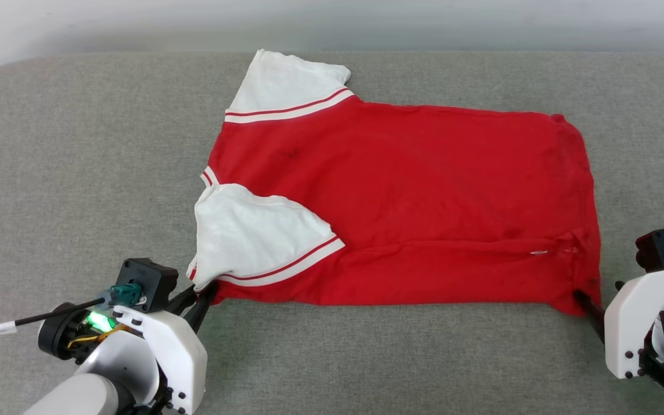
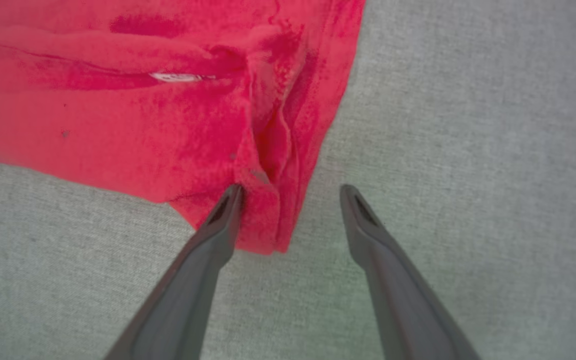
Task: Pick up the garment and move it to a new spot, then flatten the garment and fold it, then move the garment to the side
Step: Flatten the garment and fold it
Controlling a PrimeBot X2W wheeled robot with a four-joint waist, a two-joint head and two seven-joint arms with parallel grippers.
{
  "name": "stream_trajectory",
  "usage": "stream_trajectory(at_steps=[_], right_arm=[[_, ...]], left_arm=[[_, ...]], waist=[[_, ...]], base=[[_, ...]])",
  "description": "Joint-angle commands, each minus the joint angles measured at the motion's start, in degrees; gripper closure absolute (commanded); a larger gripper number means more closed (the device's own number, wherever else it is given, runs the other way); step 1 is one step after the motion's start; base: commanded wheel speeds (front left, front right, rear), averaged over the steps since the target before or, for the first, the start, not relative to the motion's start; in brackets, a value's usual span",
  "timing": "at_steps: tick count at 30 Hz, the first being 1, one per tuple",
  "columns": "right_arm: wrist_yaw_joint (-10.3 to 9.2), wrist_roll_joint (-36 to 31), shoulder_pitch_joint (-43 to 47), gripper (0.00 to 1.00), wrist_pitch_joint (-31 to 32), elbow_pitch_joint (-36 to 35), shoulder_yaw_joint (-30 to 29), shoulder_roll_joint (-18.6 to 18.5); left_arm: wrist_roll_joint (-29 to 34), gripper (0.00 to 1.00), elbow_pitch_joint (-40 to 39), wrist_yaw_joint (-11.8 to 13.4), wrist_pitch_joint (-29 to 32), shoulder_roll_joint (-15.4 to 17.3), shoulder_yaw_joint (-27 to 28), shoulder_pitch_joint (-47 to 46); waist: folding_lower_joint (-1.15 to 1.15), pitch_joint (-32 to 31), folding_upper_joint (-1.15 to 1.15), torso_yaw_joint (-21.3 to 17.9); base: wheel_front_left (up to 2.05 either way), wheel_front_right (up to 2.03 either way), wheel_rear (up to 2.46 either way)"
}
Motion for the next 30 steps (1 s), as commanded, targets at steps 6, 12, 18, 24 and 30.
stream_trajectory(at_steps=[6,12,18,24,30], right_arm=[[-0.03,-2.3,-2.2,0.00,0.5,5.5,-1.7,2.3],[-0.02,-1.6,-2.0,0.00,1.4,9.2,-0.2,3.3],[-0.06,-1.4,-2.2,1.00,0.3,11.7,-0.7,3.0],[-0.06,-0.1,-0.8,1.00,0.1,10.7,-1.0,0.7],[-0.06,2.5,2.8,1.00,2.2,6.5,-1.0,-3.9]], left_arm=[[1.6,1.00,-5.0,1.3,0.1,1.1,0.1,-0.4],[2.1,1.00,-5.3,1.0,0.8,1.8,-0.5,-0.5],[1.1,1.00,-3.8,0.1,1.4,1.6,-1.1,0.0],[0.3,1.00,-0.9,-0.5,2.1,2.8,-1.8,1.8],[-0.9,1.00,0.3,0.1,1.5,3.9,-3.1,6.6]], waist=[[0.01,1.7,0.00,1.8],[0.01,2.9,0.00,2.4],[0.01,2.9,0.00,2.1],[0.01,-0.8,0.00,1.1],[0.01,-5.4,0.00,-0.3]], base=[[0.00,0.00,0.00],[0.00,0.00,0.00],[0.00,0.00,0.00],[0.00,0.00,0.00],[0.00,0.00,0.00]])
